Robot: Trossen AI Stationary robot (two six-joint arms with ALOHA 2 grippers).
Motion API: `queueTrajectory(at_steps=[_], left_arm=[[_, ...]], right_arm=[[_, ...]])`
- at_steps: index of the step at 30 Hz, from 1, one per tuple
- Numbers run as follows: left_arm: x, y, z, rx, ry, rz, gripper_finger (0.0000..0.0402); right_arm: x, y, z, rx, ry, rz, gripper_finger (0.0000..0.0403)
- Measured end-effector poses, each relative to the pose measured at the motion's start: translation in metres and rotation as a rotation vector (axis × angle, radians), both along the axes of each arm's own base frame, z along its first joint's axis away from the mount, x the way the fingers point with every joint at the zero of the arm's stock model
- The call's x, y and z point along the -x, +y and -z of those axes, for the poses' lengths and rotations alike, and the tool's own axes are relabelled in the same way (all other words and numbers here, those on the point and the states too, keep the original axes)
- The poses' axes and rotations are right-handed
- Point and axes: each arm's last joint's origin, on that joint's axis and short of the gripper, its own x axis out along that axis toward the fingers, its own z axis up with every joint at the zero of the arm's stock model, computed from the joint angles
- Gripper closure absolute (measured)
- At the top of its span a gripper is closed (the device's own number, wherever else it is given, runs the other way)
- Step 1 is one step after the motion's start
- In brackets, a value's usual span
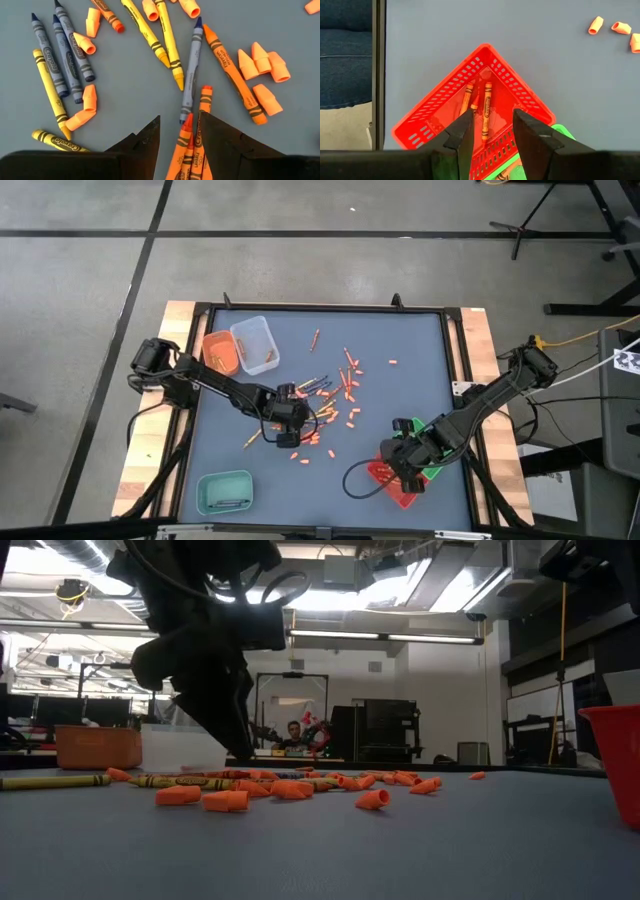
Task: Sort crayons
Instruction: Put the red crayon into the red bin
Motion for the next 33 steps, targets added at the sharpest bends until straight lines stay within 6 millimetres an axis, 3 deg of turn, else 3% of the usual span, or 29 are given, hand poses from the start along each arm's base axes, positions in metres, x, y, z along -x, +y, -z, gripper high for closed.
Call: queueTrajectory(at_steps=[6,20,33], left_arm=[[0.0,0.0,0.0,0.0,0.0,0.0,0.0277],[-0.003,-0.001,0.022,-0.015,0.063,0.001,0.0282],[-0.003,-0.001,0.022,-0.026,0.068,-0.003,0.0369]], right_arm=[[0.0,0.0,0.0,0.0,0.0,0.0,0.027],[0.0,0.0,0.0,0.0,-0.001,-0.001,0.027],[0.0,0.0,0.0,0.007,-0.006,0.002,0.027]])
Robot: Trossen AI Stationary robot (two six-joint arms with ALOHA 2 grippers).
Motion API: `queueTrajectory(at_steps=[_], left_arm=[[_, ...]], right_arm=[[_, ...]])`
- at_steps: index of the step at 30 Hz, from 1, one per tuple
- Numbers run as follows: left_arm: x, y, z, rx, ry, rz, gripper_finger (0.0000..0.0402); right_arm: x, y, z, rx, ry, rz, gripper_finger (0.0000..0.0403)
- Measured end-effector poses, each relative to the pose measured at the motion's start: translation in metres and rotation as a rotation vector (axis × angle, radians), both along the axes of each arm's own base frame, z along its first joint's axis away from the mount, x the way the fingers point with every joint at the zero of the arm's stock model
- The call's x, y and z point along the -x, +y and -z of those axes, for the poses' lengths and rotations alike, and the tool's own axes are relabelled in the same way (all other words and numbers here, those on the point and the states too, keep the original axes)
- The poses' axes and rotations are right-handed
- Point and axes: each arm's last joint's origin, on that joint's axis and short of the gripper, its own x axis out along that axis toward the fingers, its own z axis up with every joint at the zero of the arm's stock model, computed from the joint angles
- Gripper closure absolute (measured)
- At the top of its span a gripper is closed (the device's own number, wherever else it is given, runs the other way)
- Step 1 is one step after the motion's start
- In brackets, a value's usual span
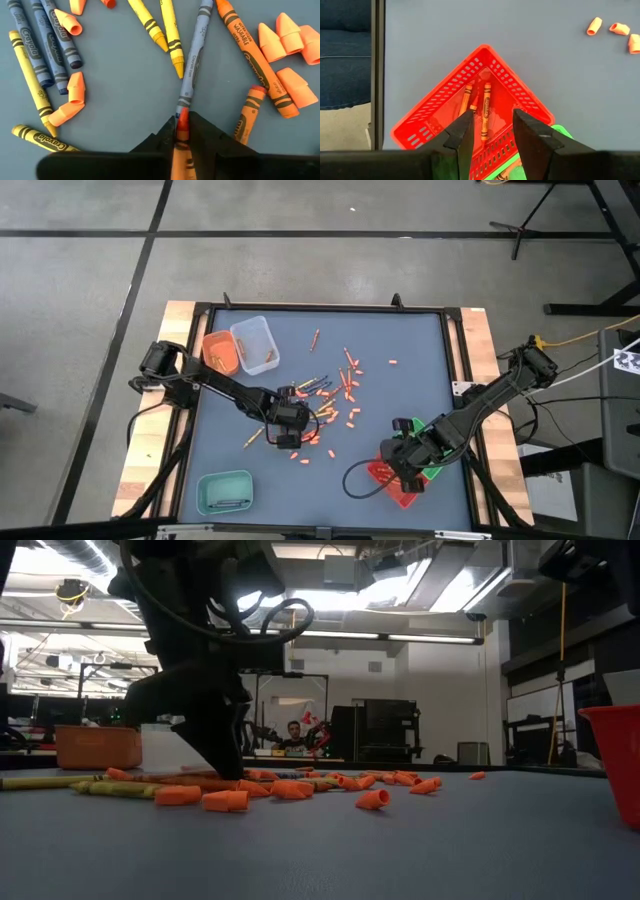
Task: Sort crayons
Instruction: Put the red crayon into the red bin
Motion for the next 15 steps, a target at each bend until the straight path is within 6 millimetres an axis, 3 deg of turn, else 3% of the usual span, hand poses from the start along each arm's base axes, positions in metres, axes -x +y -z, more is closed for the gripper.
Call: queueTrajectory(at_steps=[6,15], left_arm=[[-0.0001,0.0005,-0.0001,-0.019,-0.002,0.0,0.0389],[0.0003,0.0014,-0.0028,-0.032,-0.011,-0.007,0.0388]], right_arm=[[-0.0007,-0.0009,-0.0001,0.027,-0.02,0.012,0.027],[-0.0007,-0.0009,-0.0001,0.029,-0.022,0.013,0.027]])
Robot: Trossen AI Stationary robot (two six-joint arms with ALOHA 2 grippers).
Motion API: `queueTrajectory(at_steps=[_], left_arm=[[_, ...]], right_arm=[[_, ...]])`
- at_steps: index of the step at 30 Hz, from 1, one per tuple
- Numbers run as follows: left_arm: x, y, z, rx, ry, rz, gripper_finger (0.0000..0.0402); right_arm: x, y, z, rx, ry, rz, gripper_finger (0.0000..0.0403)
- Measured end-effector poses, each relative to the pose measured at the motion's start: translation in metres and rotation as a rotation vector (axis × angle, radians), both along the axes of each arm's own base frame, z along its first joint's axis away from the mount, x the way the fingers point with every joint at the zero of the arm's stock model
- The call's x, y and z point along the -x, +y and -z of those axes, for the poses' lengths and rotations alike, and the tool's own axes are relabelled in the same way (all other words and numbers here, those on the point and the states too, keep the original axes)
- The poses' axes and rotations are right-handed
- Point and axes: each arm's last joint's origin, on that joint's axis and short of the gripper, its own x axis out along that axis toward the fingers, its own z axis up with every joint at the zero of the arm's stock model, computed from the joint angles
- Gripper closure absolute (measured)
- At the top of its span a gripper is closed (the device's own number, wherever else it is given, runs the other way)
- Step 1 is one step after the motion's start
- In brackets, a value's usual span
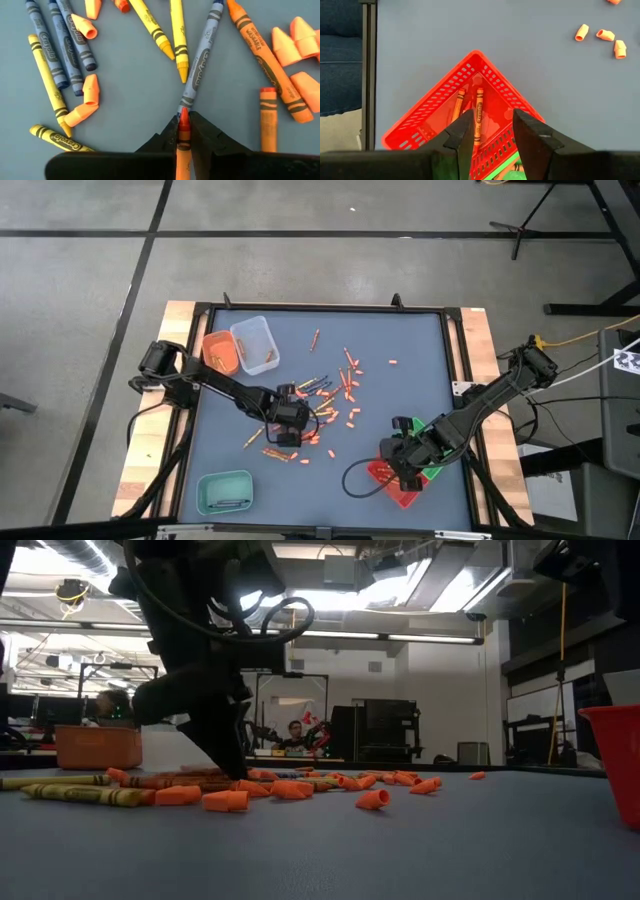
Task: Sort crayons
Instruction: Put the red crayon into the red bin
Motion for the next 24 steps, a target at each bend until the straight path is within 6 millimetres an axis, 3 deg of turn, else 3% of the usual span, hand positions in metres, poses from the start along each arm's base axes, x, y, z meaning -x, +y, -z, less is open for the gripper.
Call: queueTrajectory(at_steps=[13,24], left_arm=[[0.001,0.0,-0.028,0.02,-0.124,-0.008,0.0387],[-0.022,-0.004,-0.056,0.081,-0.479,-0.003,0.0387]], right_arm=[[-0.001,-0.002,0.0,0.079,-0.052,-0.024,0.027],[-0.007,-0.009,-0.004,0.37,-0.234,0.002,0.027]])
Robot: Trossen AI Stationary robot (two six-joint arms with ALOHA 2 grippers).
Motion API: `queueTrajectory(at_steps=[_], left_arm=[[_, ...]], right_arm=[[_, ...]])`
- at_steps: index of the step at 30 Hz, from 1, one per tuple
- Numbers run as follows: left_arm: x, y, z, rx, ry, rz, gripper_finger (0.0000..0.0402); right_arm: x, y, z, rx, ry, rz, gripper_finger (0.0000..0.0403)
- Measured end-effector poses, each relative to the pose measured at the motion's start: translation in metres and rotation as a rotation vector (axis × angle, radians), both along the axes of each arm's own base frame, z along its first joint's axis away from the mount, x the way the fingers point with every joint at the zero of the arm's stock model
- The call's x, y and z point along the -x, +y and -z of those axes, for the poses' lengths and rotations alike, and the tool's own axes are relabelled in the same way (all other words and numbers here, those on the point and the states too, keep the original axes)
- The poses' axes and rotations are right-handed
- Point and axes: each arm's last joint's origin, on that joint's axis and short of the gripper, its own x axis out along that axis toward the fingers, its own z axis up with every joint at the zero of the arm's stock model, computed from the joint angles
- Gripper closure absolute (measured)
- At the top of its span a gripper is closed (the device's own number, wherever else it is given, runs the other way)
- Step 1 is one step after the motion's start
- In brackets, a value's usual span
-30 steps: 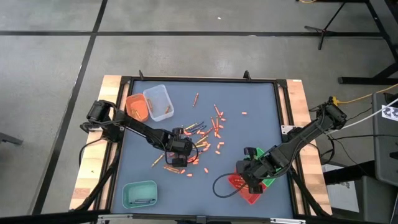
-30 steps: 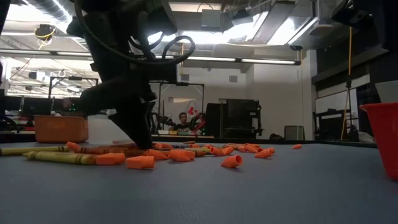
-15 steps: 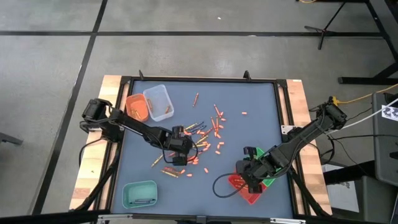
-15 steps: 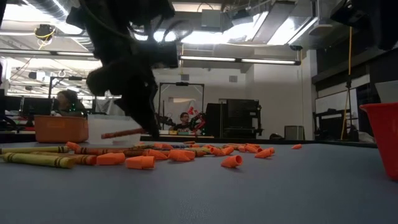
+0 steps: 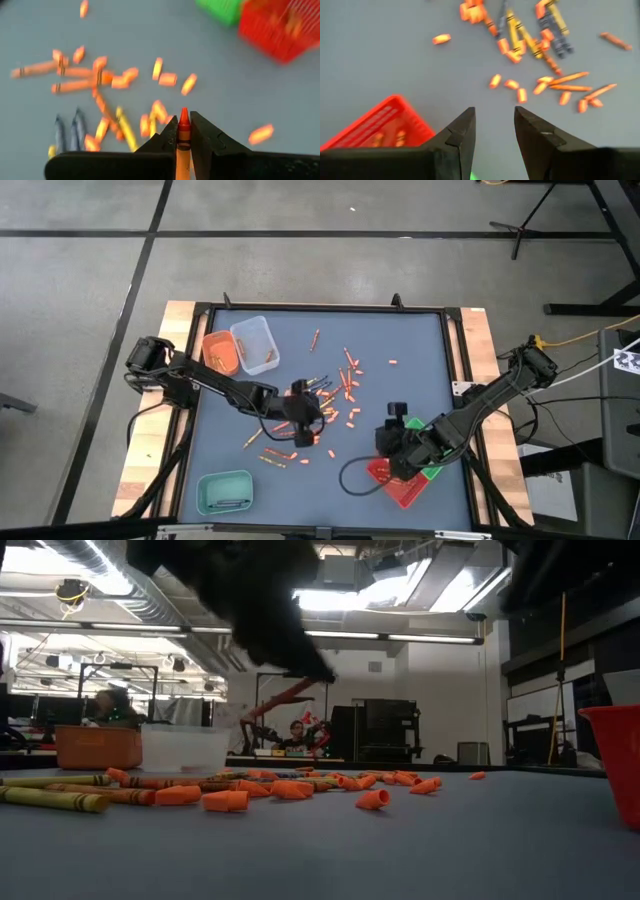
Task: Sort crayons
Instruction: Put the red crayon into the red bin
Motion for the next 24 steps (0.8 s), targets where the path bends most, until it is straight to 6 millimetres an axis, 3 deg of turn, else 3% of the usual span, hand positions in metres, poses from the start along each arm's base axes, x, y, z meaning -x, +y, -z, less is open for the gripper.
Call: queueTrajectory(at_steps=[11,16,24], left_arm=[[-0.018,-0.004,-0.037,-0.125,-0.401,0.111,0.0387],[-0.02,-0.005,-0.044,-0.141,-0.475,0.12,0.0387],[-0.02,-0.006,-0.047,-0.135,-0.507,0.118,0.0387]], right_arm=[[-0.019,-0.015,-0.004,-0.03,-0.094,0.09,0.027],[-0.031,-0.029,-0.006,-0.046,-0.132,0.139,0.027],[-0.049,-0.042,-0.013,-0.025,-0.206,0.057,0.027]])
